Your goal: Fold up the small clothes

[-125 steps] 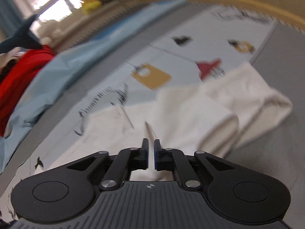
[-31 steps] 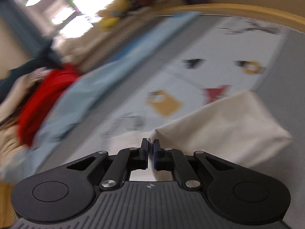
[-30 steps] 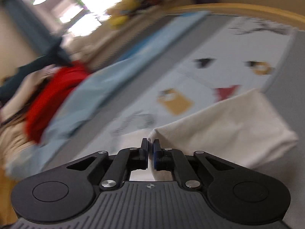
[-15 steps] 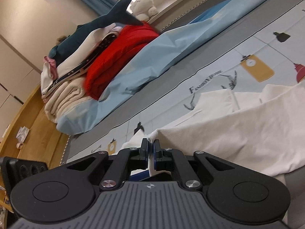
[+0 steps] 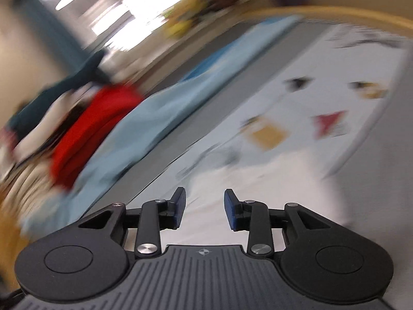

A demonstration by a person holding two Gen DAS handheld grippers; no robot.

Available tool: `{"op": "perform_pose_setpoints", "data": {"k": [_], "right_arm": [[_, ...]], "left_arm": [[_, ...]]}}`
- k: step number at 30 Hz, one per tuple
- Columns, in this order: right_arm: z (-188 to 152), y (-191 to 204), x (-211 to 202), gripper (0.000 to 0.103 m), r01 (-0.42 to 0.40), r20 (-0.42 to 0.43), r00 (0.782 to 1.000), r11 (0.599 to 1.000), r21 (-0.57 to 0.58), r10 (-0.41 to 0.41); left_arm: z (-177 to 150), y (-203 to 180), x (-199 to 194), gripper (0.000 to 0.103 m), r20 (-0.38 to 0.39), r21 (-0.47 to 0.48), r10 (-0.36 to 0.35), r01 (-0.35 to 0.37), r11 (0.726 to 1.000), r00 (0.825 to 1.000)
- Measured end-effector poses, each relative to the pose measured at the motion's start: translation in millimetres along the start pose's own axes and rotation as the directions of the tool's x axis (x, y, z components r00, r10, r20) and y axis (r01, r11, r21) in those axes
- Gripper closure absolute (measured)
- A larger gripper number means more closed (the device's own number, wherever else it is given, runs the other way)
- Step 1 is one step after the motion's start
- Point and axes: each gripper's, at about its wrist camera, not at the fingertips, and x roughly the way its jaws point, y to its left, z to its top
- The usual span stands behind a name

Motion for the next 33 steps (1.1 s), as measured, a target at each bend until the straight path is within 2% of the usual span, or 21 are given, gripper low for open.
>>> {"op": "perform_pose_setpoints", "data": {"k": [1,2,4,6,8,12,14,15,16,18,20,23,28,33], "right_arm": [[3,-8,-2,0.068,0.05,0.018,0.999,0.998,0.028,-0.05],[5,-16,-3,0.068,0.094,0.027,0.995,0.994,0.051,-0.095],[7,-26,-3,0.068,0.143,0.029,0.989,0.986,0.085,-0.146],[6,-31,-1,0.068,0.167,0.01,0.986,0.981,0.099,-0.169],[3,-29,3,0.068,0.165,-0.009,0.986,0.981,0.099,-0.165],[-10,-20,11,0.068,0.153,-0.059,0.987,0.985,0.078,-0.149],[-18,-17,19,0.068,0.137,-0.108,0.986,0.988,0.073,-0.129],[-22,-16,24,0.068,0.129,-0.135,0.984,0.989,0.071,-0.118],[-28,-16,30,0.068,0.12,-0.171,0.979,0.99,0.076,-0.106],[-42,-15,38,0.068,0.118,-0.231,0.968,0.989,0.091,-0.094],[-57,-16,49,0.068,0.119,-0.306,0.949,0.987,0.112,-0.079],[-74,-19,61,0.066,0.146,-0.367,0.927,0.979,0.144,-0.084],[-81,-31,72,0.063,0.213,-0.369,0.92,0.959,0.186,-0.133],[-72,-45,76,0.061,0.23,-0.318,0.938,0.935,0.271,-0.139]], "left_arm": [[3,16,1,0.099,0.004,-0.034,0.097,-0.096,0.995,0.995],[5,34,2,0.099,-0.004,-0.085,0.156,-0.156,0.984,0.988],[6,54,5,0.099,-0.041,-0.153,0.139,-0.144,0.978,0.989],[6,56,6,0.099,-0.049,-0.136,0.133,-0.138,0.981,0.99],[5,54,7,0.099,-0.048,-0.11,0.136,-0.14,0.984,0.99],[2,63,11,0.099,-0.061,-0.141,0.136,-0.143,0.98,0.989],[0,69,14,0.097,-0.085,-0.157,0.144,-0.156,0.975,0.986],[0,73,13,0.093,-0.095,-0.169,0.163,-0.177,0.97,0.982],[1,77,10,0.084,-0.089,-0.178,0.192,-0.206,0.962,0.977],[4,84,3,0.076,-0.056,-0.192,0.24,-0.247,0.95,0.969],[6,88,-1,0.076,-0.043,-0.208,0.244,-0.248,0.946,0.969],[7,93,-2,0.075,-0.046,-0.226,0.233,-0.238,0.945,0.971],[7,95,0,0.075,-0.057,-0.229,0.213,-0.22,0.948,0.975],[5,91,2,0.075,-0.061,-0.221,0.194,-0.203,0.954,0.979]]}}
